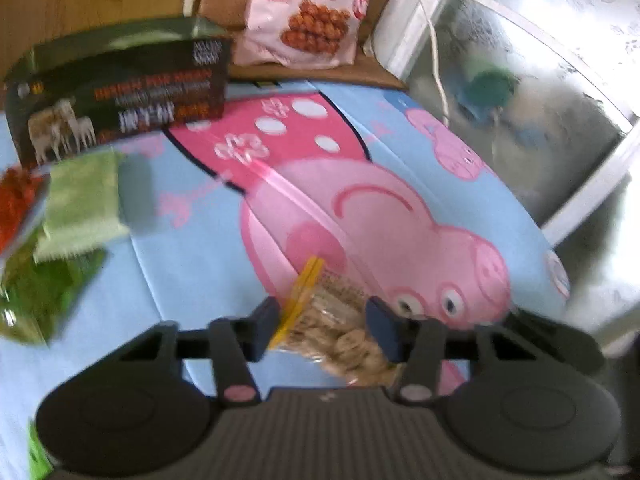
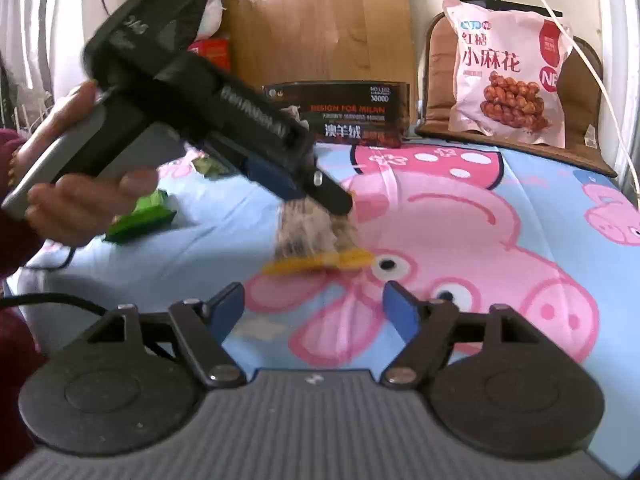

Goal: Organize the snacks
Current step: 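Grasp the clear peanut bag with yellow top with the left tool, then lower the peanut bag into the black box and open the left tool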

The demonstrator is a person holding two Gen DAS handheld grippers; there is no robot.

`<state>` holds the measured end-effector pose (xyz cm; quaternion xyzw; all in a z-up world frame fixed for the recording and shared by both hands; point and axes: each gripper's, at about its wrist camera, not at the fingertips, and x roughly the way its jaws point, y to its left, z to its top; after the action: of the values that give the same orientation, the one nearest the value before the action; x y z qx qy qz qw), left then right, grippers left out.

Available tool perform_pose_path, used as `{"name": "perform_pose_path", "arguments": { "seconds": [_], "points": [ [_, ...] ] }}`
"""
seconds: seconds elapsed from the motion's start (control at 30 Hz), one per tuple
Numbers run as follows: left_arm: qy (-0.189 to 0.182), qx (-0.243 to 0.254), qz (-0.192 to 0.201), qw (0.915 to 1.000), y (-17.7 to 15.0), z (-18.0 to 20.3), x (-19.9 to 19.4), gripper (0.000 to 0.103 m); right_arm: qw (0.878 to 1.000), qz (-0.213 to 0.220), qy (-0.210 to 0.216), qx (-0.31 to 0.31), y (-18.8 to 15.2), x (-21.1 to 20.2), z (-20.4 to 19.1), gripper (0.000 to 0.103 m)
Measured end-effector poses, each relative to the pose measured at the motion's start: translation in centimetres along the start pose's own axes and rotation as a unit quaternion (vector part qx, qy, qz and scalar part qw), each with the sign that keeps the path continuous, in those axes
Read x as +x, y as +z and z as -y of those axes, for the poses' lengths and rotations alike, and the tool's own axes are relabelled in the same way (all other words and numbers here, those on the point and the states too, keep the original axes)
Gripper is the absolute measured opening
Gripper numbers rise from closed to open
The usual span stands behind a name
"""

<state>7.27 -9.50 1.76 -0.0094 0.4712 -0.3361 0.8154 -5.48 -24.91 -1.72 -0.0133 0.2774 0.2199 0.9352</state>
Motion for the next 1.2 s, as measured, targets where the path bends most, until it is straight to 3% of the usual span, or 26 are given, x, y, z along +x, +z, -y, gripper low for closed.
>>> {"name": "perform_pose_path", "arguments": {
  "seconds": [0.1,0.23,0.33,0.53,0.63,0.67,0.77,0.97,1.2],
  "points": [
    [-0.008,0.003,-0.008,0.9999,-1.5,0.6,-0.9,0.044,0.999,0.007,-0.043,0.016,0.5,0.2,0.7,0.067],
    [-0.024,-0.009,-0.006,0.9997,-2.2,0.6,-2.1,0.049,0.997,0.027,-0.063,0.037,0.3,-1.0,1.8,0.066],
    [-0.017,-0.007,0.011,0.9998,-1.6,0.8,-2.6,0.056,0.997,0.034,-0.059,0.031,-0.1,-1.7,1.7,0.067],
    [-0.011,-0.013,-0.010,0.9998,-0.6,0.9,-0.2,0.053,0.997,0.021,-0.063,0.025,-0.1,-1.1,1.4,0.066],
    [-0.012,0.009,-0.015,0.9998,-0.7,1.7,0.2,0.045,0.998,0.017,-0.060,0.032,0.0,-0.6,1.5,0.057],
    [-0.017,0.012,-0.016,0.9997,-0.7,1.8,0.3,0.044,0.998,0.015,-0.055,0.030,0.1,-0.4,1.5,0.048],
    [-0.031,0.008,-0.019,0.9993,-0.3,1.7,0.2,0.038,0.999,0.008,-0.041,0.018,0.7,0.2,1.2,0.037],
    [-0.042,-0.002,0.025,0.9988,1.9,0.4,-2.5,0.038,0.999,0.028,-0.013,0.025,3.1,0.6,1.6,0.035],
    [-0.006,-0.001,0.092,0.9957,6.9,-2.6,-5.3,0.038,0.998,0.066,0.000,0.018,8.4,4.3,2.5,0.035]
  ]
}}
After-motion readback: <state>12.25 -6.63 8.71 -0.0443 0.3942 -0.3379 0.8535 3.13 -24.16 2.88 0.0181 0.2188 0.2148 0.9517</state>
